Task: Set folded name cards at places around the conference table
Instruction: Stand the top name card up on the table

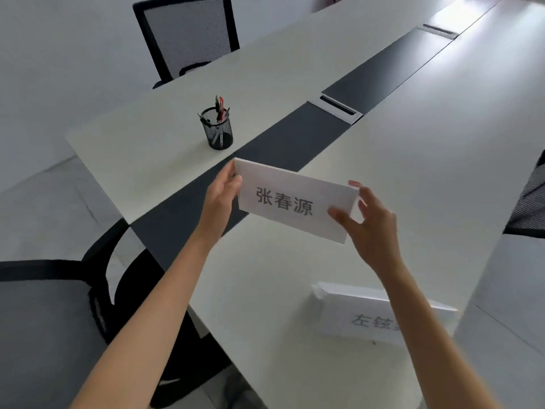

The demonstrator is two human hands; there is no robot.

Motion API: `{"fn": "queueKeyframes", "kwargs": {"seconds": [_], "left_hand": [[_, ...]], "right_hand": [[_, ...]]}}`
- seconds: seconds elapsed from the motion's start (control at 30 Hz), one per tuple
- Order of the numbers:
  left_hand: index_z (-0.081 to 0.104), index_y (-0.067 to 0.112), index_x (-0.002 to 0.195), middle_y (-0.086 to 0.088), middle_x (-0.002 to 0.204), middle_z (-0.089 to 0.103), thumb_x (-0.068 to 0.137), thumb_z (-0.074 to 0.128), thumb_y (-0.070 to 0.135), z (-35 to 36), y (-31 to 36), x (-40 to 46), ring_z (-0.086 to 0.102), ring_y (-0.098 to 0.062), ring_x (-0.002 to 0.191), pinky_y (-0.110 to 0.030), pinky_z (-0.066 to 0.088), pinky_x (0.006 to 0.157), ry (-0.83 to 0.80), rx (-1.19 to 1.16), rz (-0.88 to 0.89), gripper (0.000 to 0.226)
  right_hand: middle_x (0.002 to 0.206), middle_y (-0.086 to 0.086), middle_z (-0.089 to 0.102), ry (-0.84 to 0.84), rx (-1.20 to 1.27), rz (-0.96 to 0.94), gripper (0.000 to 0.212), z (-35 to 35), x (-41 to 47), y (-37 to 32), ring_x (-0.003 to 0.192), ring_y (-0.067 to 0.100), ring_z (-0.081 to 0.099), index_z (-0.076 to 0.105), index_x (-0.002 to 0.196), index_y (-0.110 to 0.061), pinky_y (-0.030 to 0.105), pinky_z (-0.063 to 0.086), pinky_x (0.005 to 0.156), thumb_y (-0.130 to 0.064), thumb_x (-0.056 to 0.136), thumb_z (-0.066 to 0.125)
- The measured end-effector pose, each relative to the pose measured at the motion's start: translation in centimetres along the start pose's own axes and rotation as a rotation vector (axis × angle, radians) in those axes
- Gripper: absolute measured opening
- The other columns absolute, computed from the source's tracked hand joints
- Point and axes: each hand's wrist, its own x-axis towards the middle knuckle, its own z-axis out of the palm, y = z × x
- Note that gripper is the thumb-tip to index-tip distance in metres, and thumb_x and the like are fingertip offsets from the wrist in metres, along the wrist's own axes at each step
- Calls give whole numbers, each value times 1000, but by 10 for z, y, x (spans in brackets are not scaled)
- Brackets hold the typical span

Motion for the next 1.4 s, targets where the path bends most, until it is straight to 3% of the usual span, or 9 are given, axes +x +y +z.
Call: {"fn": "queueKeyframes", "kwargs": {"seconds": [0.17, 0.43, 0.53, 0.63, 0.8, 0.97, 1.03, 1.23, 1.4], "left_hand": [[48, 34, 119, 5, 94, 57, 85, 38, 28, -58, -52, 63, 53, -15, 99, -44, 42, 100, -80, 105, -178, 36], [17, 29, 142, 8, 112, 52, 94, 37, 17, -89, -114, 88, 44, -13, 113, -34, 34, 105, -205, 94, -443, 54], [14, 29, 143, 4, 127, 45, 94, 37, 16, -93, -122, 98, 39, -10, 118, -28, 31, 101, -234, 90, -423, 56], [15, 22, 143, 0, 142, 38, 92, 39, 12, -91, -134, 96, 36, -11, 127, -28, 29, 104, -154, 67, -445, 58], [35, 13, 136, -6, 142, 42, 85, 37, -6, -86, -158, 75, 35, -18, 134, -29, 26, 110, 3, 165, -445, 54], [37, 15, 135, 0, 136, 43, 85, 39, -7, -83, -155, 102, 34, -5, 123, -25, 25, 107, -68, 203, -391, 54], [35, 14, 136, -3, 141, 41, 85, 40, -5, -83, -157, 124, 34, -11, 131, -30, 26, 110, -72, 224, -400, 55], [34, 19, 137, -3, 143, 42, 83, 43, -1, -85, -161, 201, 34, -19, 135, -35, 25, 111, -137, 237, -422, 58], [26, 17, 141, -2, 148, 34, 82, 43, -3, -85, -171, 228, 27, -16, 138, -28, 22, 109, -153, 182, -431, 64]], "right_hand": [[111, 14, 63, 76, 89, 291, 38, 109, 18, 1, 88, 20, 51, 50, 119, -10, 25, 38, 73, -17, 84, 62], [98, 5, 58, 117, 208, 573, 32, 193, 13, 35, 96, 35, 59, 48, 115, -17, 31, 43, 72, -15, 86, 59], [106, 8, 59, 137, 210, 616, 39, 204, 17, 35, 97, 29, 59, 45, 122, -17, 29, 42, 76, -18, 86, 60], [136, 13, 48, 236, 227, 676, 61, 211, 14, 35, 117, 25, 51, 29, 138, -13, 34, 43, 97, -23, 86, 59], [140, 8, 45, 245, 264, 716, 53, 227, -18, 38, 123, 24, 49, 27, 140, -14, 32, 41, 102, -5, 90, 44], [117, 1, 55, 181, 231, 634, 68, 243, 2, 40, 91, 19, 58, 30, 138, -15, 0, 40, 66, 0, 72, 35], [120, 0, 51, 184, 282, 631, 67, 244, 25, 36, 93, 10, 54, 24, 141, -16, -1, 41, 70, 10, 80, 36], [133, 9, 44, 106, 263, 631, 74, 248, 109, 48, 120, 21, 44, 10, 144, -23, 42, 40, 107, 9, 83, 36], [139, 8, 40, 60, 260, 634, 74, 249, 144, 58, 125, 22, 40, 9, 144, -24, 42, 34, 111, 10, 82, 31]]}}
